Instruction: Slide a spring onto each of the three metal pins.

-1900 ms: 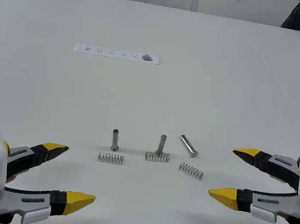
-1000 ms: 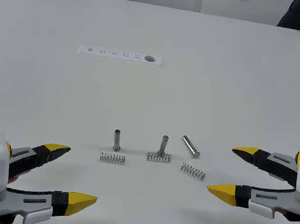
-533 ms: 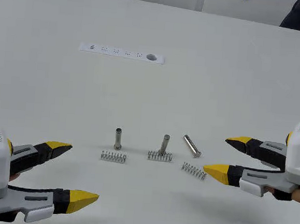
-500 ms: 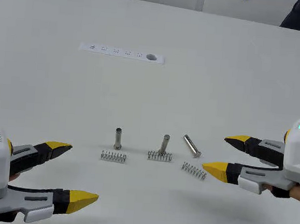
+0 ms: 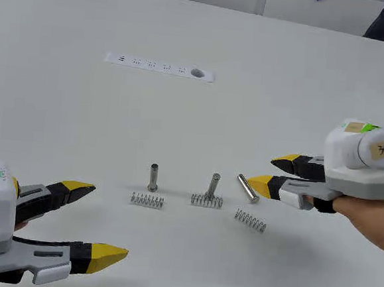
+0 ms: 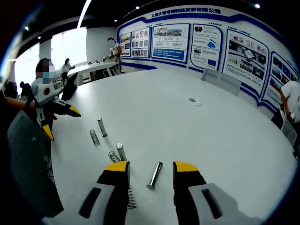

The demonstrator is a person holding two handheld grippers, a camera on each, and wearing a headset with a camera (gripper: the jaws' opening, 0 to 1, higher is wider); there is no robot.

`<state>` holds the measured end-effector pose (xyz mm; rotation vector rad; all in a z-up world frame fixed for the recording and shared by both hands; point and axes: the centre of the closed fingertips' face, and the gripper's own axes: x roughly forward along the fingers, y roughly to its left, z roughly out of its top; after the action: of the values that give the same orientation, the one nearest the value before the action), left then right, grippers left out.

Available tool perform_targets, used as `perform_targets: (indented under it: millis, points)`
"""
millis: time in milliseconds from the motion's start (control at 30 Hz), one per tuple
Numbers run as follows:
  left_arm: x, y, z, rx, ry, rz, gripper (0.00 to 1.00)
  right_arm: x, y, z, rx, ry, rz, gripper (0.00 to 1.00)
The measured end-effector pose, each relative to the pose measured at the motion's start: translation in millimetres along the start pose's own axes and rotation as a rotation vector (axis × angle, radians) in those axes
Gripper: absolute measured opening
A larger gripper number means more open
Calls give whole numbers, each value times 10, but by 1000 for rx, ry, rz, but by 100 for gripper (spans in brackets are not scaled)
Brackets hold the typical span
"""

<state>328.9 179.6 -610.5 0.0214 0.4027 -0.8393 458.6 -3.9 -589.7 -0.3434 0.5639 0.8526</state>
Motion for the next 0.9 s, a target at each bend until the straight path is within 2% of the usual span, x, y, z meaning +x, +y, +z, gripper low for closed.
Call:
perform_targets:
  millis: [433, 900]
  points:
    - [8, -9, -9, -6, 0, -3, 74, 289, -63, -85, 38, 96, -27, 31]
    - [27, -9, 1, -11, -4, -10, 74, 417, -103, -198, 76, 164, -34, 25]
